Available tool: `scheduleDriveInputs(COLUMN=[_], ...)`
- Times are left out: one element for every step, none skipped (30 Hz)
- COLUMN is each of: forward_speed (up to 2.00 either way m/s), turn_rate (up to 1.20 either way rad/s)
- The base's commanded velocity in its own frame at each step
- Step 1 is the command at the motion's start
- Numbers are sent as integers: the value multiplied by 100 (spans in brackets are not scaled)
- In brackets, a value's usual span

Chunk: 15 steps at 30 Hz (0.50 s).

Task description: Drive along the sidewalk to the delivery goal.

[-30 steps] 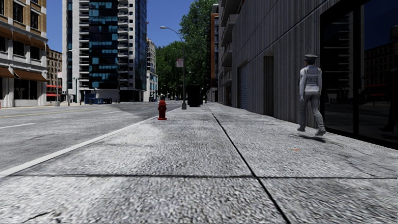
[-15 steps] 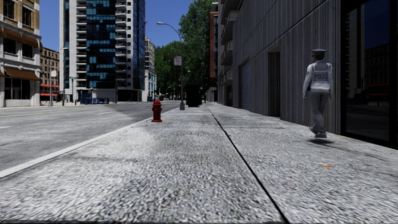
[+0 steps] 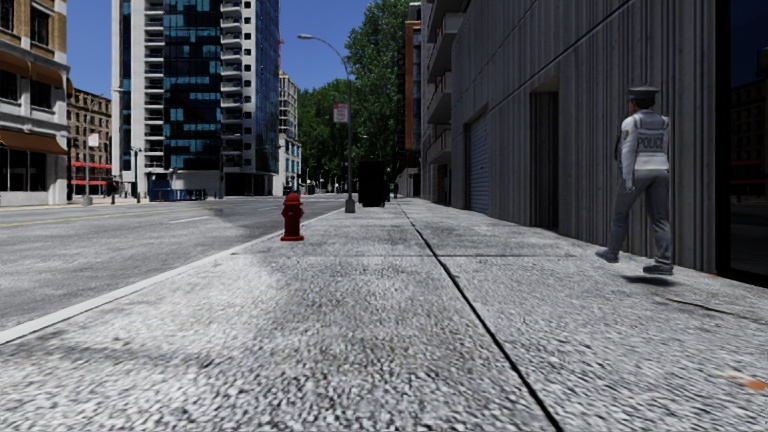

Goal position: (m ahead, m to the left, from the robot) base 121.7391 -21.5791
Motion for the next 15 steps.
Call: scheduleDriveInputs(forward_speed=[158,158,158,158,158,158,158,158,158,158,158,158,158,158,158], turn_rate=[0,0,0,0,0,0,0,0,0,0,0,0,0,0,0])
